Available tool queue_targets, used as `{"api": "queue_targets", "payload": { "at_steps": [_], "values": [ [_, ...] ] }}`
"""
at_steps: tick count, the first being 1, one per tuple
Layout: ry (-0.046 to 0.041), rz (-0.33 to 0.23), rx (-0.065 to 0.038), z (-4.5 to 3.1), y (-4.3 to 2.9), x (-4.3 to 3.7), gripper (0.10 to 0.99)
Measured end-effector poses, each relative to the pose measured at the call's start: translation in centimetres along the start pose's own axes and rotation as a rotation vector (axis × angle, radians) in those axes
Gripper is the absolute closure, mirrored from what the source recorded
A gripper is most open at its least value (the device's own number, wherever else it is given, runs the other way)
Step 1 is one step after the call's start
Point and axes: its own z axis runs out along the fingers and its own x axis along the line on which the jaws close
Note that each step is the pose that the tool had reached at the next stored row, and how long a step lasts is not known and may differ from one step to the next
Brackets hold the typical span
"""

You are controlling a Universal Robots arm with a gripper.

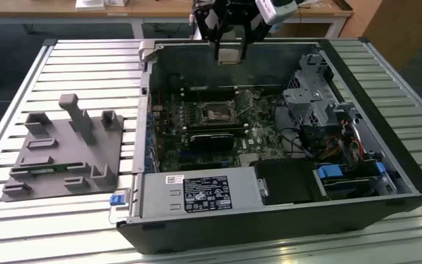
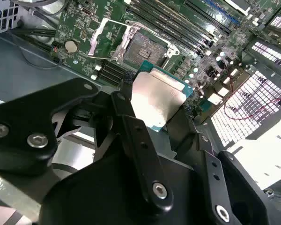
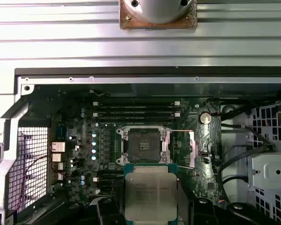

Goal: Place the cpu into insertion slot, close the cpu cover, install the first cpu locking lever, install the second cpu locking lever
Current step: 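Place the cpu into insertion slot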

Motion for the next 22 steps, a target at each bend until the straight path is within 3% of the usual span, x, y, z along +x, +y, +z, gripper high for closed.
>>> {"api": "queue_targets", "payload": {
  "at_steps": [10,22],
  "values": [
    [0.0073,0.005,0.000,0.00,0.00,0.00,0.545],
    [0.0123,0.064,-0.001,0.03,0.00,0.00,0.545]
  ]
}}
